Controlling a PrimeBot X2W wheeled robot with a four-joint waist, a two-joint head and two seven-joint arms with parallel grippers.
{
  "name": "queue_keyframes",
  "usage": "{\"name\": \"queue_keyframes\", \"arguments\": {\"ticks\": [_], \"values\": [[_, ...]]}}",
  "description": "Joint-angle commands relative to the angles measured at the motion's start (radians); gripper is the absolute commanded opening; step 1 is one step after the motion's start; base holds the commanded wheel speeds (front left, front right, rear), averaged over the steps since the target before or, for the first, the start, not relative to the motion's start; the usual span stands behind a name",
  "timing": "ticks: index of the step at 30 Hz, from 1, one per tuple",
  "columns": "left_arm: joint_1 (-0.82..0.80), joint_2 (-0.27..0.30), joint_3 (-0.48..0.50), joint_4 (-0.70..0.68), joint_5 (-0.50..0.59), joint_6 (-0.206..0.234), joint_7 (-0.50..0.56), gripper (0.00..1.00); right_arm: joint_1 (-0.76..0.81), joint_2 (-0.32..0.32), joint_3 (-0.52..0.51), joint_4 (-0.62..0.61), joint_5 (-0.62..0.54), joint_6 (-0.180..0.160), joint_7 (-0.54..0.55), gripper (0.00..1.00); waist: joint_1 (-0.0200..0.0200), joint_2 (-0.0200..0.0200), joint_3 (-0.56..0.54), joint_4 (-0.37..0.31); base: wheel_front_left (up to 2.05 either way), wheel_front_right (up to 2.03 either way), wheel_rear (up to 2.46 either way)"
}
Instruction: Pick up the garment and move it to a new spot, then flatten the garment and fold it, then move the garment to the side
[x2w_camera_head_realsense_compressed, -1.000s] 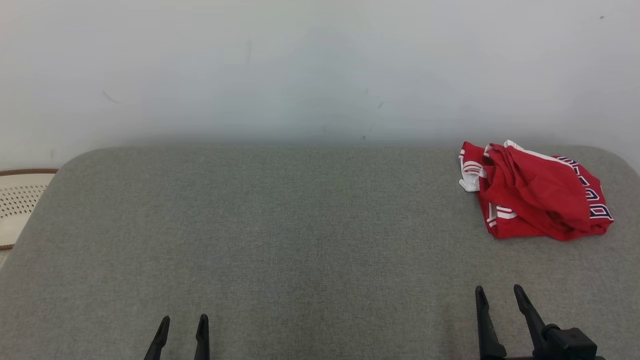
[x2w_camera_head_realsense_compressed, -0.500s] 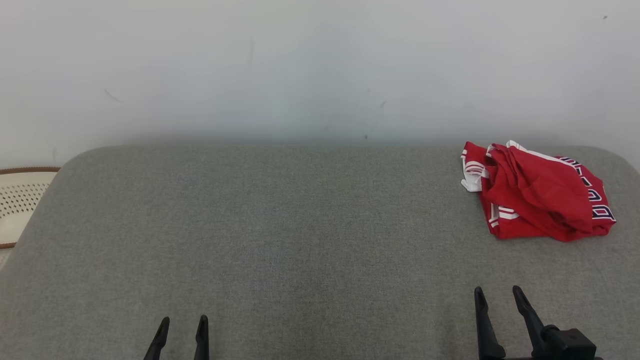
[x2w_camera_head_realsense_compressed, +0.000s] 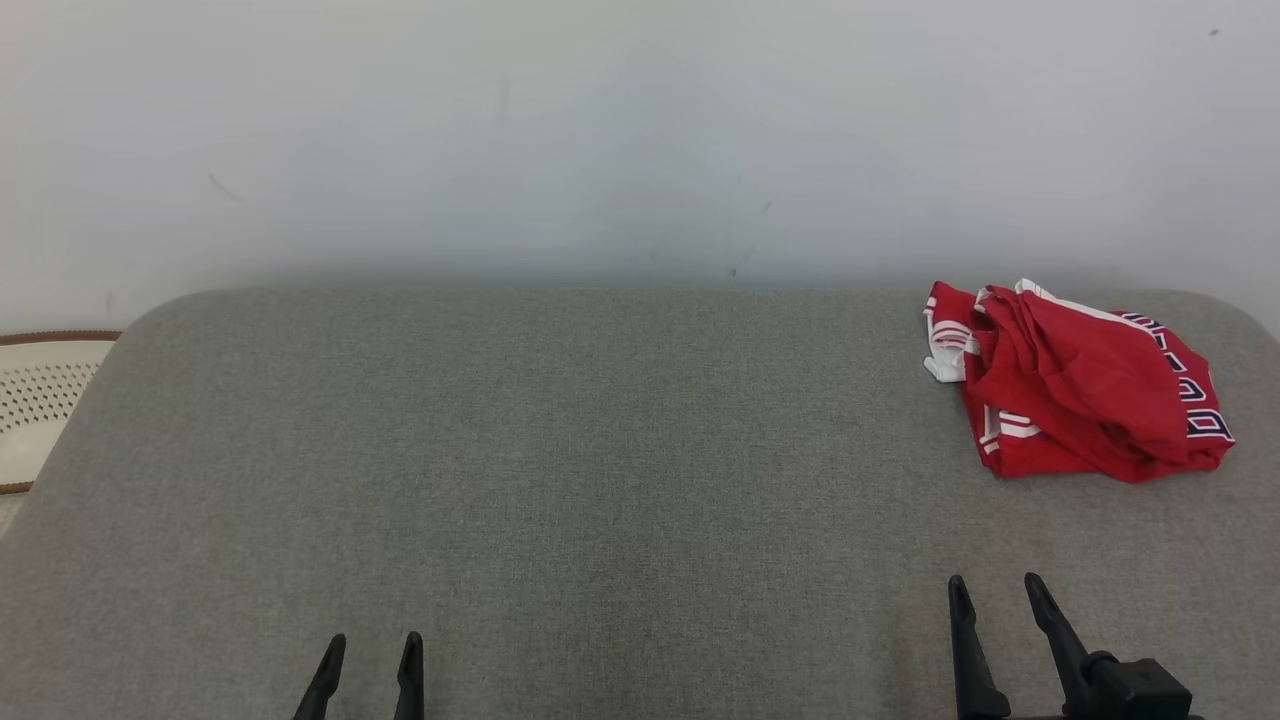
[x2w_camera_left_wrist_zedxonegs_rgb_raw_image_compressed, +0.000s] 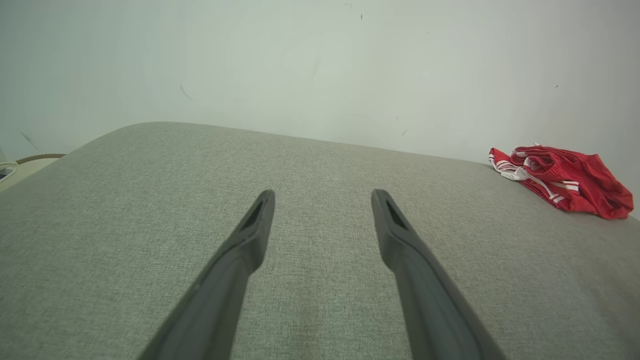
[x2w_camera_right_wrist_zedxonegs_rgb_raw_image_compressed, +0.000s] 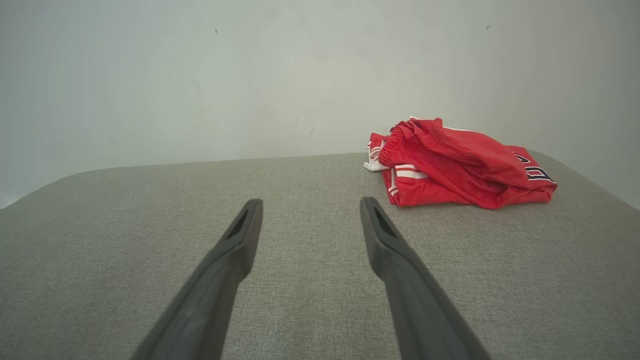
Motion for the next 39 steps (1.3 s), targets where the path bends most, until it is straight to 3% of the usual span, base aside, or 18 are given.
{"name": "queue_keyframes", "arguments": {"ticks": [1, 6, 7, 11, 39], "values": [[0.011, 0.008, -0.001, -0.002, -0.005, 0.003, -0.001, 1.00, 0.008, 0.002, 0.001, 0.004, 0.009, -0.001, -0.003, 1.00, 0.0000, -0.0001, 0.000, 0.001, 0.00, 0.00, 0.00], [0.011, 0.013, -0.006, -0.001, -0.003, 0.003, -0.001, 1.00, 0.005, 0.002, 0.000, 0.007, 0.010, -0.001, -0.005, 1.00, 0.0000, -0.0001, 0.001, 0.001, 0.00, 0.00, 0.00], [0.000, 0.007, -0.007, 0.005, -0.003, -0.001, 0.000, 0.00, 0.001, 0.000, 0.000, 0.008, 0.000, 0.000, -0.001, 0.00, 0.0000, -0.0001, 0.001, 0.001, 0.00, 0.00, 0.00], [0.003, 0.001, -0.010, 0.037, -0.017, -0.003, 0.006, 0.00, 0.012, 0.000, 0.000, 0.036, 0.016, 0.000, 0.002, 0.00, 0.0000, -0.0001, 0.002, 0.001, 0.00, 0.00, 0.00], [-0.086, -0.018, 0.064, 0.127, -0.466, -0.068, 0.126, 0.00, -0.049, -0.035, -0.055, 0.076, 0.566, 0.000, 0.075, 0.00, 0.0000, -0.0001, 0.015, 0.002, 0.00, 0.00, 0.00]]}}
